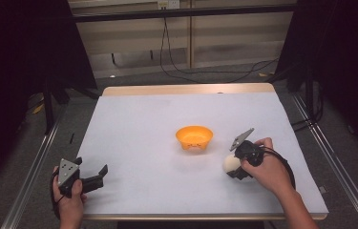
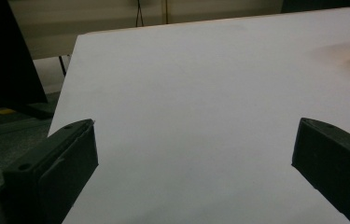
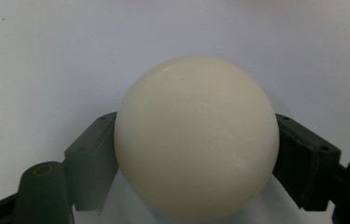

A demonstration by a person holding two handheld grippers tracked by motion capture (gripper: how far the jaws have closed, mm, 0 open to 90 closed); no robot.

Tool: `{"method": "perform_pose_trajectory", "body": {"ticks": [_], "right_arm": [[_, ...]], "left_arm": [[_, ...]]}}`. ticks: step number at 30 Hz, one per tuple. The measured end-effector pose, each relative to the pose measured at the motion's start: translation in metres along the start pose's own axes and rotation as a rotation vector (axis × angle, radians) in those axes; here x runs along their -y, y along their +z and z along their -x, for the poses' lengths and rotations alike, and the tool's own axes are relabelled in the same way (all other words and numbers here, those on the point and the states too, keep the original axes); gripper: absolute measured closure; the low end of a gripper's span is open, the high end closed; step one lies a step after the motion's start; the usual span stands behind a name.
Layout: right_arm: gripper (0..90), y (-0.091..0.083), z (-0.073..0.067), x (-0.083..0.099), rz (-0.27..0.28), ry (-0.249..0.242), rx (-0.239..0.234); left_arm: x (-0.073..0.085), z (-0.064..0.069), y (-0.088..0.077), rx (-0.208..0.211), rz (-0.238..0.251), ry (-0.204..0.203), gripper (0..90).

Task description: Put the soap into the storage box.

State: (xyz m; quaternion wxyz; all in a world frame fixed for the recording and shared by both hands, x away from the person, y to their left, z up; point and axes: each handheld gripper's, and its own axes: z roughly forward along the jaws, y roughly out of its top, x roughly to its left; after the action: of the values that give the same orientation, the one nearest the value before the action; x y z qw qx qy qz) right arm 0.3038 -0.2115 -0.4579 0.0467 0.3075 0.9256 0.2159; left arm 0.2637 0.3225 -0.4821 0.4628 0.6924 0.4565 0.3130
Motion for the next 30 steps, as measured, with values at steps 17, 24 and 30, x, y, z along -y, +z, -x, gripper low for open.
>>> {"method": "perform_pose_trajectory", "body": {"ticks": [17,24,30], "right_arm": [[22.6,0.001,0.0,-0.002,-0.008,-0.003,0.004],[22.6,0.0,-0.001,-0.006,-0.021,-0.004,0.012],[22.7,-0.005,0.002,-0.01,-0.003,-0.011,0.001]], "left_arm": [[0.0,0.0,0.0,-0.002,-0.005,0.001,0.0],[0.0,0.0,0.0,-0.002,0.0,-0.003,0.0],[0.0,0.0,0.0,-0.003,-0.004,0.005,0.0]]}}
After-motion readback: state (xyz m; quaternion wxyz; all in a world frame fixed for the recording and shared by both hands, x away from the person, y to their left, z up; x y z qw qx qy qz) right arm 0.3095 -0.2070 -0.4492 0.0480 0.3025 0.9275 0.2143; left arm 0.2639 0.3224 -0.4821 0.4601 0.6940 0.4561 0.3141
